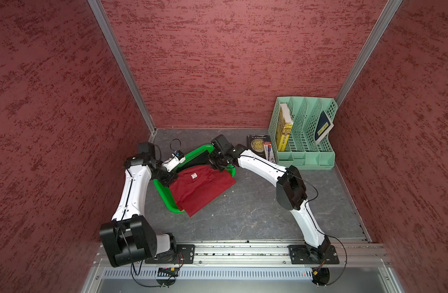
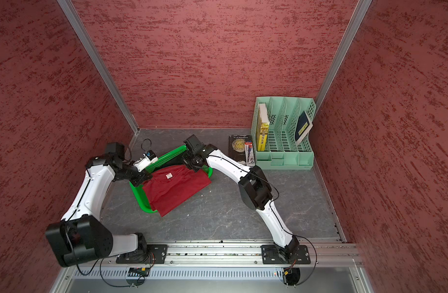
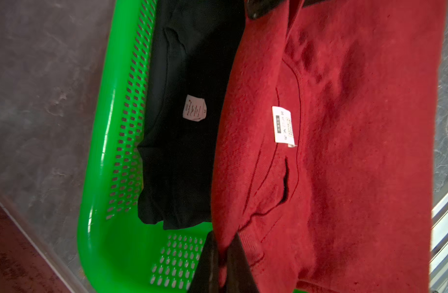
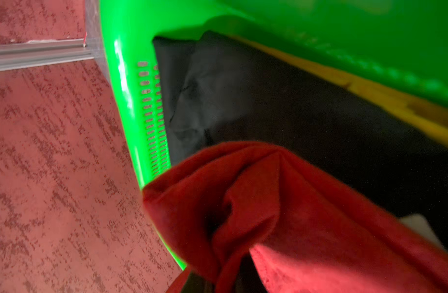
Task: Put the folded t-shirts into the basket
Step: Place the T-shirt in the bin.
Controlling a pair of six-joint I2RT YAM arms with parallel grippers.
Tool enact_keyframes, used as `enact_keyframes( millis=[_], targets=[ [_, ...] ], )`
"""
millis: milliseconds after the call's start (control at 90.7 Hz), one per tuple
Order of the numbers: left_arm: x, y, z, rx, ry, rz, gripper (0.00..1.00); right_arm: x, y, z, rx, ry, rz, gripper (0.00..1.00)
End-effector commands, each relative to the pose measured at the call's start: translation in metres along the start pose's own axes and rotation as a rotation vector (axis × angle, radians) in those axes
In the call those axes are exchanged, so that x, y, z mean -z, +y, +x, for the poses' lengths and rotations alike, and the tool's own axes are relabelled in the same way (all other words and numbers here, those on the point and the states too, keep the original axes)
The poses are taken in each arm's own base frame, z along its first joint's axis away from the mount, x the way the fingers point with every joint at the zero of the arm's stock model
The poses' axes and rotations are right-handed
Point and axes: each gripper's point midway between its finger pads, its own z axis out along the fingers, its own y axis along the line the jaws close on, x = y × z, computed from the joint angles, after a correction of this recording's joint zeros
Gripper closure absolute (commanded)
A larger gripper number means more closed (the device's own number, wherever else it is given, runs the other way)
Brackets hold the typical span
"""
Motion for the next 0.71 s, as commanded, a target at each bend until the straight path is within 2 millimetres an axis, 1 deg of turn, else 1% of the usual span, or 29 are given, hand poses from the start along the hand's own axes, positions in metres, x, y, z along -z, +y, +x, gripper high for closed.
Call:
enact_keyframes(
  millis=[0, 88, 220, 331, 408, 452, 507, 551, 639, 694],
  targets=[
    [-0.012, 0.017, 0.005, -0.021, 0.015, -0.037, 1.00, 0.003, 0.024, -0.028, -0.010, -0.058, -0.089, 0.97],
    [-0.023, 0.022, 0.003, -0.027, -0.001, -0.035, 1.00, -0.006, 0.031, -0.034, 0.001, -0.059, -0.131, 0.95],
    [-0.036, 0.037, -0.002, -0.039, -0.016, -0.066, 1.00, -0.019, 0.040, -0.036, -0.005, -0.040, -0.168, 0.90],
    [-0.044, 0.048, -0.002, -0.041, -0.002, -0.084, 1.00, -0.029, 0.037, -0.043, 0.010, -0.044, -0.144, 0.90],
    [-0.054, 0.058, 0.004, -0.067, 0.026, -0.136, 1.00, -0.029, 0.035, -0.047, 0.012, -0.055, -0.132, 0.88],
    [-0.060, 0.065, 0.005, -0.099, 0.037, -0.177, 1.00, -0.027, 0.036, -0.049, 0.017, -0.071, -0.130, 0.84],
    [-0.068, 0.072, 0.006, -0.132, 0.050, -0.209, 0.96, -0.023, 0.038, -0.052, 0.026, -0.089, -0.135, 0.78],
    [-0.074, 0.077, 0.005, -0.143, 0.056, -0.227, 0.95, -0.023, 0.039, -0.052, 0.032, -0.096, -0.141, 0.75],
    [-0.081, 0.100, -0.001, -0.147, 0.054, -0.334, 0.96, -0.021, 0.049, -0.052, 0.070, -0.096, -0.178, 0.74],
    [-0.084, 0.109, -0.003, -0.179, 0.057, -0.393, 0.98, -0.017, 0.056, -0.052, 0.101, -0.101, -0.200, 0.74]
  ],
)
